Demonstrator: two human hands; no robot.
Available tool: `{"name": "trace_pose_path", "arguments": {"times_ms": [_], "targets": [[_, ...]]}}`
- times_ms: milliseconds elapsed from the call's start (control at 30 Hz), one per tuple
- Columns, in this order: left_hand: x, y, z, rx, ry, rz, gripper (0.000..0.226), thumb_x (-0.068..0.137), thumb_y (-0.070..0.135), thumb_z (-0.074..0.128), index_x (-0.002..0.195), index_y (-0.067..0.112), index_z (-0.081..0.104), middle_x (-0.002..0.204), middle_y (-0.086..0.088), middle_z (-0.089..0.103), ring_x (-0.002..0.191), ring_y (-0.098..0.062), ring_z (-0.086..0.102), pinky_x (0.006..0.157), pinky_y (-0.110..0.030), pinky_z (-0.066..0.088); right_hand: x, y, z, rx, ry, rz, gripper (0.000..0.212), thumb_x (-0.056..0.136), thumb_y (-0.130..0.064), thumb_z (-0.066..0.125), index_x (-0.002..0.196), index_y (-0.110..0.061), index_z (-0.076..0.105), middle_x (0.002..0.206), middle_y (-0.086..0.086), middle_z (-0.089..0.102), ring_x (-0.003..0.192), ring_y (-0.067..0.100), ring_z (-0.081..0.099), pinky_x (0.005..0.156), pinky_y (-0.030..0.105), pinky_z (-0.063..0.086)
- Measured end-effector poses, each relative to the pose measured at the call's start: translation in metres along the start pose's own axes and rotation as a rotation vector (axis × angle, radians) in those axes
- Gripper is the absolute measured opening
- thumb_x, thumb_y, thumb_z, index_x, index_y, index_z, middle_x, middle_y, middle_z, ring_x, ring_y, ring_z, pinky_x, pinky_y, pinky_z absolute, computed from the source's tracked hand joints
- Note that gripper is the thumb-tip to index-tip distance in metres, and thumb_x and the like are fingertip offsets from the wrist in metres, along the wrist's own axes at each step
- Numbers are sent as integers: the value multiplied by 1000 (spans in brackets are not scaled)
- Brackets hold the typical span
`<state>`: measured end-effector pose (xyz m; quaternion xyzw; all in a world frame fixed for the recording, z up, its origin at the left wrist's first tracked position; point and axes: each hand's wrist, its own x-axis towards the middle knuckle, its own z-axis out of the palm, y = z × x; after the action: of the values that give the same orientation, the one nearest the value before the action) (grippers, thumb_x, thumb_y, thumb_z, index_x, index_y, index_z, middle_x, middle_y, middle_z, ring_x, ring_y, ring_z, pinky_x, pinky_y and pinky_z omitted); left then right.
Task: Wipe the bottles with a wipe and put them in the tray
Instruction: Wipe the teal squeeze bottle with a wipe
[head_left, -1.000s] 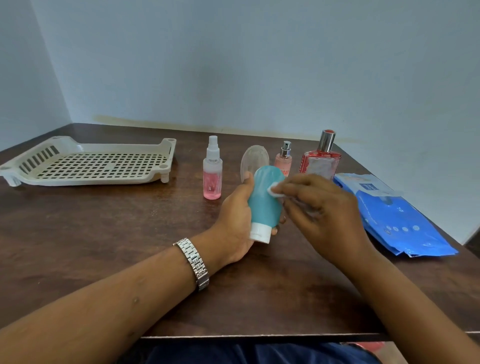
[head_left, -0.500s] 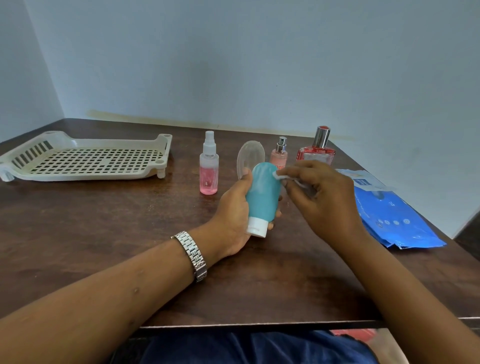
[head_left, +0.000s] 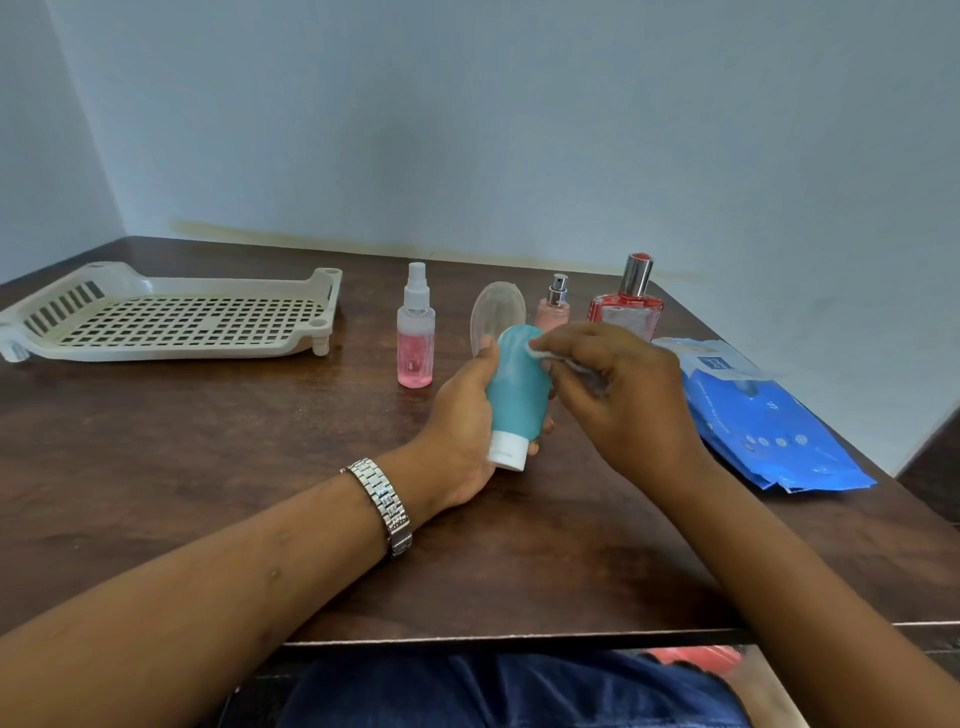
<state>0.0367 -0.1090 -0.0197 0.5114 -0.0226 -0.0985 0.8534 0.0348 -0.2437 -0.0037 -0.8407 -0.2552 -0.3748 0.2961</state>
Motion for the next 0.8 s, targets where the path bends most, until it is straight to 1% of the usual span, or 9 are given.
{"name": "trace_pose_path", "arguments": {"times_ms": [100, 233, 300, 367, 433, 500, 633, 733, 800], "targets": [[0, 1, 0, -4, -5, -13, 43, 102, 40, 31, 111, 9, 59, 67, -7, 65, 49, -19, 59, 44, -23, 45, -11, -7, -2, 13, -41, -63, 20, 80, -7, 62, 97, -11, 73, 99, 3, 70, 95, 7, 60, 84, 18, 47], [2, 1, 0, -19, -24, -13, 46, 102, 41, 29, 112, 8, 58, 73, -10, 63, 50, -20, 57, 43, -23, 44, 1, 0, -3, 2, -1, 22, 18, 80, -6, 62, 94, -12, 73, 96, 2, 71, 93, 0, 54, 82, 3, 40], [2, 1, -1, -28, -17, -7, 44, 102, 41, 29, 107, 9, 59, 73, -10, 63, 51, -20, 57, 44, -23, 44, 6, -1, 1, -33, 11, 26, 19, 81, -8, 61, 95, -11, 73, 97, 4, 71, 91, 2, 55, 82, 4, 39], [2, 1, -2, -35, -3, -1, 42, 102, 41, 31, 105, 11, 60, 76, -10, 64, 56, -20, 59, 49, -27, 46, 2, -9, 4, -40, -19, -28, 20, 80, -7, 61, 96, -9, 73, 99, 4, 70, 93, 7, 57, 84, 10, 40], [2, 1, -2, -60, 0, -10, 42, 101, 42, 32, 104, 12, 62, 81, -10, 66, 67, -21, 62, 61, -33, 48, -8, -15, 3, -30, -80, -107, 20, 81, -7, 60, 96, -9, 72, 99, 3, 69, 96, 8, 56, 87, 13, 41], [3, 1, -2, -84, -13, -25, 42, 101, 42, 33, 107, 11, 62, 87, -11, 67, 76, -21, 63, 70, -36, 50, -13, -15, 0, -31, -111, -121, 19, 81, -8, 61, 96, -11, 72, 99, 1, 69, 97, 7, 56, 88, 14, 41], [4, 2, -1, -124, -46, -40, 45, 102, 41, 32, 129, 11, 52, 95, -9, 65, 77, -17, 63, 64, -32, 52, -2, -7, -1, -9, -10, 28, 19, 81, -8, 62, 95, -14, 73, 97, 1, 70, 93, -2, 52, 83, 4, 38], [3, 4, -3, -165, -97, -56, 50, 101, 42, 32, 135, 10, 49, 111, -13, 63, 95, -21, 62, 82, -35, 51, -5, -12, 3, -16, 1, 22, 21, 82, -10, 61, 100, -13, 72, 101, 1, 69, 94, 0, 55, 83, 6, 42], [3, 4, -5, -172, -131, -79, 52, 101, 43, 31, 136, 8, 48, 112, -14, 63, 100, -22, 62, 88, -37, 51, -12, -17, 1, -25, -34, -39, 22, 83, -12, 60, 102, -13, 71, 103, -1, 68, 96, 3, 57, 84, 11, 45]]}}
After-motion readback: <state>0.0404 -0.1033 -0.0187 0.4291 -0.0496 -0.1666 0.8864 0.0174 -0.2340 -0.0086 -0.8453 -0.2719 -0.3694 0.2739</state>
